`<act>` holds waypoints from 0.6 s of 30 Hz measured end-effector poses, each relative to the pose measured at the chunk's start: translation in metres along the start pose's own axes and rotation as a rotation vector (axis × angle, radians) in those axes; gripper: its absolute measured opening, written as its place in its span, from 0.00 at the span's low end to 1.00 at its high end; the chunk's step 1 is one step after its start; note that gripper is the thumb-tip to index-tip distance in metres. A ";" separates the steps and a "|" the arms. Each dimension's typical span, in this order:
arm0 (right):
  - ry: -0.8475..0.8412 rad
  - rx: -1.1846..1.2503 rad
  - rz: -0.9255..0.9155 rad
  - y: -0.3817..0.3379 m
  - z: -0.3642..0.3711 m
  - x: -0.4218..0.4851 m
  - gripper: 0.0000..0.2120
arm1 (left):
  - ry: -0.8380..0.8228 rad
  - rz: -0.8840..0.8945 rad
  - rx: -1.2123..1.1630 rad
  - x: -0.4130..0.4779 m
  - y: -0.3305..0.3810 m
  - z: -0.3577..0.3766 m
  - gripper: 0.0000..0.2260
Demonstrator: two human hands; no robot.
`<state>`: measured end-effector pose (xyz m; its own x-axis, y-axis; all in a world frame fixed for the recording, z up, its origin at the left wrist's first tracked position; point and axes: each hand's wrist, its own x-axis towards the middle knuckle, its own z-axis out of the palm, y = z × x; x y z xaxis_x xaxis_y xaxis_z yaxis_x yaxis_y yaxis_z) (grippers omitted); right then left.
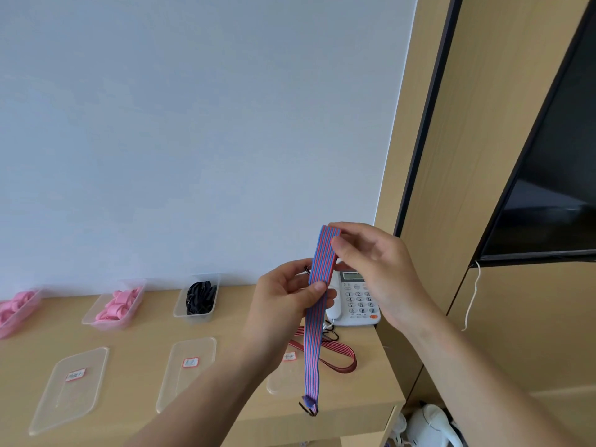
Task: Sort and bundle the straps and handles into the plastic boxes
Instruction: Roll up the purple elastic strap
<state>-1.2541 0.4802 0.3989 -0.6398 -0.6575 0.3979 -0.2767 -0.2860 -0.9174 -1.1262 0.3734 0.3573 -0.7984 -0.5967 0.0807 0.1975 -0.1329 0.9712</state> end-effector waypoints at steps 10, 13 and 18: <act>-0.216 0.109 0.203 -0.002 -0.001 -0.007 0.24 | 0.113 -0.053 -0.029 0.008 0.002 -0.003 0.09; -0.240 0.119 0.189 -0.004 -0.002 -0.006 0.26 | 0.111 -0.065 -0.025 0.008 0.005 -0.004 0.09; -0.198 0.137 0.114 -0.001 -0.004 -0.003 0.31 | 0.040 -0.119 0.032 0.007 0.005 -0.010 0.13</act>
<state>-1.2543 0.4851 0.3980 -0.5050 -0.8105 0.2968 -0.1026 -0.2851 -0.9530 -1.1254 0.3608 0.3610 -0.7914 -0.6097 -0.0442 0.0837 -0.1797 0.9802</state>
